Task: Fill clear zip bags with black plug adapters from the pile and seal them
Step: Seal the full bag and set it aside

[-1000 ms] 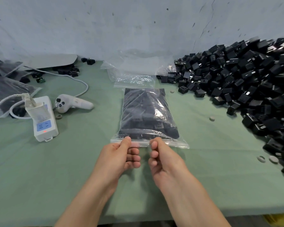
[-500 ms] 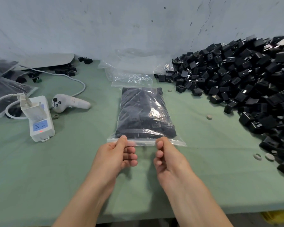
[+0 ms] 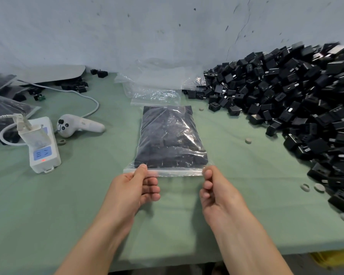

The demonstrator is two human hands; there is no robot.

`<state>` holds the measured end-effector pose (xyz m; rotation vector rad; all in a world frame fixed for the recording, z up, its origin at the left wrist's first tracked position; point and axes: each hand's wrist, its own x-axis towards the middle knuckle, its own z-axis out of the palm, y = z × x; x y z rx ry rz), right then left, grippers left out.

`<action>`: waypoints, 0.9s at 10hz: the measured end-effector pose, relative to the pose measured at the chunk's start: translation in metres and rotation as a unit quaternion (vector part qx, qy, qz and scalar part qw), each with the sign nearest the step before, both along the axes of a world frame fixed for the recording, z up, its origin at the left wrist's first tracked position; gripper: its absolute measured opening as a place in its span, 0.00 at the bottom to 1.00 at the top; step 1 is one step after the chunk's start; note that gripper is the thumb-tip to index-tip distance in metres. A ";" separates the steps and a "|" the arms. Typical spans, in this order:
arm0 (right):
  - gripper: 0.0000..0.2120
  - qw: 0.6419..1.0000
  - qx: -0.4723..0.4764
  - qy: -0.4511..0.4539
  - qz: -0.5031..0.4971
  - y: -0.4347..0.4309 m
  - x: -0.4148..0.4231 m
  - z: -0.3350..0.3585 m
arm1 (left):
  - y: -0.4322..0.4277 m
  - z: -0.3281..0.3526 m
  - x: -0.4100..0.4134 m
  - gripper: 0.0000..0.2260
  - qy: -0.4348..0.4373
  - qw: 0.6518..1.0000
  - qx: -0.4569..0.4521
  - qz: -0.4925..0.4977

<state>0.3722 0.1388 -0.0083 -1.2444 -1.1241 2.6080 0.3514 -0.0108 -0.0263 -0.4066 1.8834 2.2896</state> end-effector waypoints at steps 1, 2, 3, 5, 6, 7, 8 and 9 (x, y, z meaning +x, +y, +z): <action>0.15 1.000 -0.009 -0.001 -0.005 0.006 0.001 0.001 | 0.001 -0.001 -0.001 0.16 0.002 1.000 0.001 0.002; 0.15 1.000 -0.021 0.001 -0.013 0.008 0.001 0.003 | 0.002 -0.001 0.000 0.16 0.002 1.000 0.000 0.002; 0.14 0.999 -0.031 0.002 -0.026 0.010 0.001 0.004 | 0.001 0.000 0.000 0.17 0.001 1.000 -0.005 0.009; 0.15 0.995 -0.057 0.011 -0.077 0.008 0.001 0.006 | 0.001 -0.001 0.003 0.18 0.009 0.999 -0.032 0.006; 0.15 0.994 -0.057 0.019 -0.088 0.008 0.001 0.003 | -0.002 -0.002 -0.001 0.18 0.014 0.999 -0.037 0.019; 0.14 0.992 -0.065 0.038 -0.101 0.004 0.002 -0.002 | 0.000 -0.002 -0.002 0.18 0.019 0.999 -0.028 0.018; 0.13 0.984 -0.005 0.059 -0.167 0.020 0.000 -0.001 | -0.011 0.002 -0.009 0.16 0.025 0.997 -0.002 0.067; 0.11 0.981 0.084 0.088 -0.154 0.051 0.003 0.003 | -0.036 0.004 -0.019 0.14 0.009 0.991 0.024 0.131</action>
